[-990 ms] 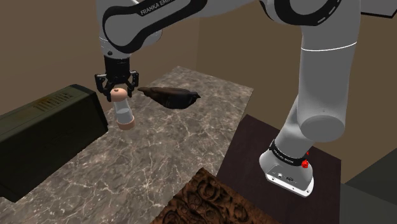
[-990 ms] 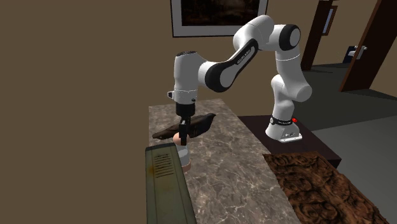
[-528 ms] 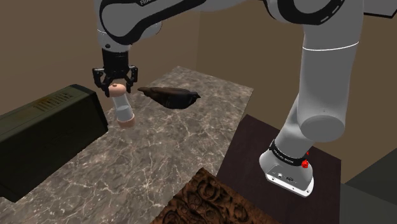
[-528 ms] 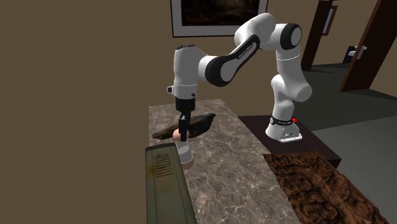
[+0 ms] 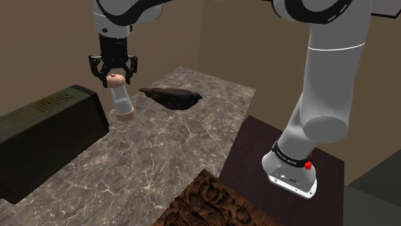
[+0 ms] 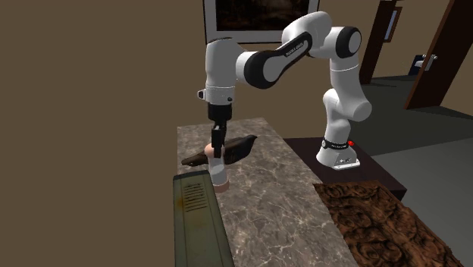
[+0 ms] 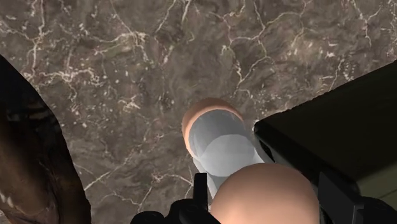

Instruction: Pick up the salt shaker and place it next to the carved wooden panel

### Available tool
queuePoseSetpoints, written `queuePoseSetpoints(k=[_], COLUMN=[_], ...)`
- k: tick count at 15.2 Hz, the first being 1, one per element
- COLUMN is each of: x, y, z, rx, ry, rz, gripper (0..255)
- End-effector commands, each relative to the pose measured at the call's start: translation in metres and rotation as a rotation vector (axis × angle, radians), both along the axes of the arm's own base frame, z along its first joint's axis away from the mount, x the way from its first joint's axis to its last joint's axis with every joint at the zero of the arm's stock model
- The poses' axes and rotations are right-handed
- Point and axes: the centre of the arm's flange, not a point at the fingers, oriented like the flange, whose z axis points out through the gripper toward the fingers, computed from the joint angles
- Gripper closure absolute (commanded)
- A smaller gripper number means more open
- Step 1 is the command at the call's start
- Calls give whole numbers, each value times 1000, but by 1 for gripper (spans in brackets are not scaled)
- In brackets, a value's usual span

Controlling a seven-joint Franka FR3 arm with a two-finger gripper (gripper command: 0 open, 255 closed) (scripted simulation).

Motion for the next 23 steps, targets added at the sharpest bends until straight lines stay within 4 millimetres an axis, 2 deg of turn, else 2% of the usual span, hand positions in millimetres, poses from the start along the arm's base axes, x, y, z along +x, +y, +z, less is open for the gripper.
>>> queuePoseSetpoints(k=[1, 23], x=[-1, -1], y=[1, 1], z=[11, 127], rx=[0, 0], ry=[0, 0], rz=[0, 0], gripper=[255, 255])
